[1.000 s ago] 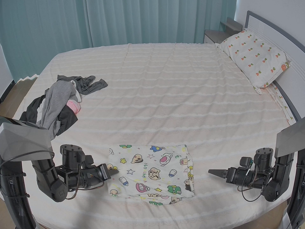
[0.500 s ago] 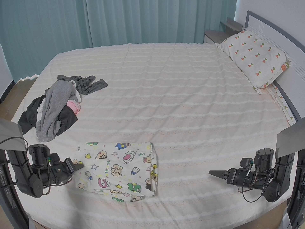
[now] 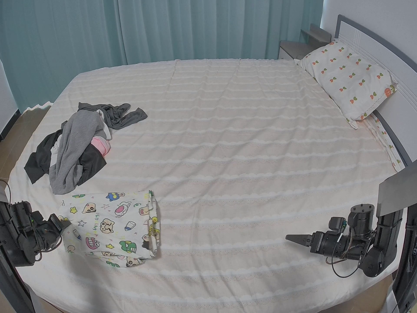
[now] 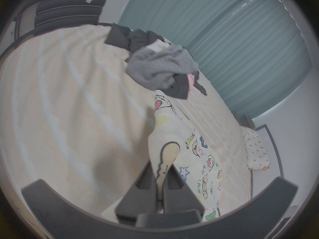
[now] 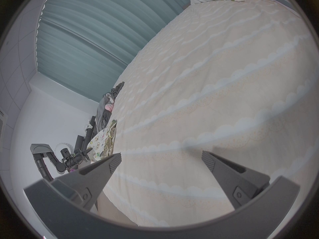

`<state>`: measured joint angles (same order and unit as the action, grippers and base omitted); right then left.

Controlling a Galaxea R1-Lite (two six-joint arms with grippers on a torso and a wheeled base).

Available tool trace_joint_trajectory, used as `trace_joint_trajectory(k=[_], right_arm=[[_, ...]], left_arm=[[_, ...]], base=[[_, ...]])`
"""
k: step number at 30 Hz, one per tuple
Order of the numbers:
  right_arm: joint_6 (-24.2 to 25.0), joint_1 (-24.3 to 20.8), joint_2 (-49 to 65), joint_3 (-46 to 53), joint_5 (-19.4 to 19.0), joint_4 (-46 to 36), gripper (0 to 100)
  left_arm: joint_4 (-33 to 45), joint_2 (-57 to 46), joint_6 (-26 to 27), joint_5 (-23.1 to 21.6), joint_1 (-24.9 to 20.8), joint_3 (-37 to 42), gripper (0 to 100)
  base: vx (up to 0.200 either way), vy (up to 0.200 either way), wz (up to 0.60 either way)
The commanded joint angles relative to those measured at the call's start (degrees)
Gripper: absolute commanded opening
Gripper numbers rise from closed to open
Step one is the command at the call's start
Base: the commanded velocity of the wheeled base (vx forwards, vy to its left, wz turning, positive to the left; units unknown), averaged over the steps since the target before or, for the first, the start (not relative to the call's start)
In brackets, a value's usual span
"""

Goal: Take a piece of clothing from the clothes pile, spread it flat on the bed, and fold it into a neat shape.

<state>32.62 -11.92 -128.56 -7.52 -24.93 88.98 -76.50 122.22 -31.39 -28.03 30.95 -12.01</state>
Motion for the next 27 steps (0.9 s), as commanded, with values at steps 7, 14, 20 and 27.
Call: trace_joint_trajectory(k=[7, 14, 20, 27], right_arm=[[-0.01, -0.03, 0.51, 0.49, -0.03, 0.58, 100], [-0.10, -0.03, 0.51, 0.49, -0.03, 0.58, 100], [-0.72, -0.12, 2.79, 1.02, 1.02, 0.67, 100], [-0.37, 0.15, 16.77, 5.24, 1.29, 0.58, 100]], left_arm=[[-0.06, 2.76, 0.28, 0.34, 4.91, -1.26, 0], [-0.06, 3.37, 0.10, 0.52, 5.00, -1.26, 0], [-0.06, 3.11, 0.01, 0.52, 5.61, -1.00, 100], [0.03, -3.66, -0.16, -4.41, 12.91, -1.00, 100]], base=[[0.000, 0.000, 0.00], [0.000, 0.000, 0.00], [0.000, 0.000, 0.00], [0.000, 0.000, 0.00]])
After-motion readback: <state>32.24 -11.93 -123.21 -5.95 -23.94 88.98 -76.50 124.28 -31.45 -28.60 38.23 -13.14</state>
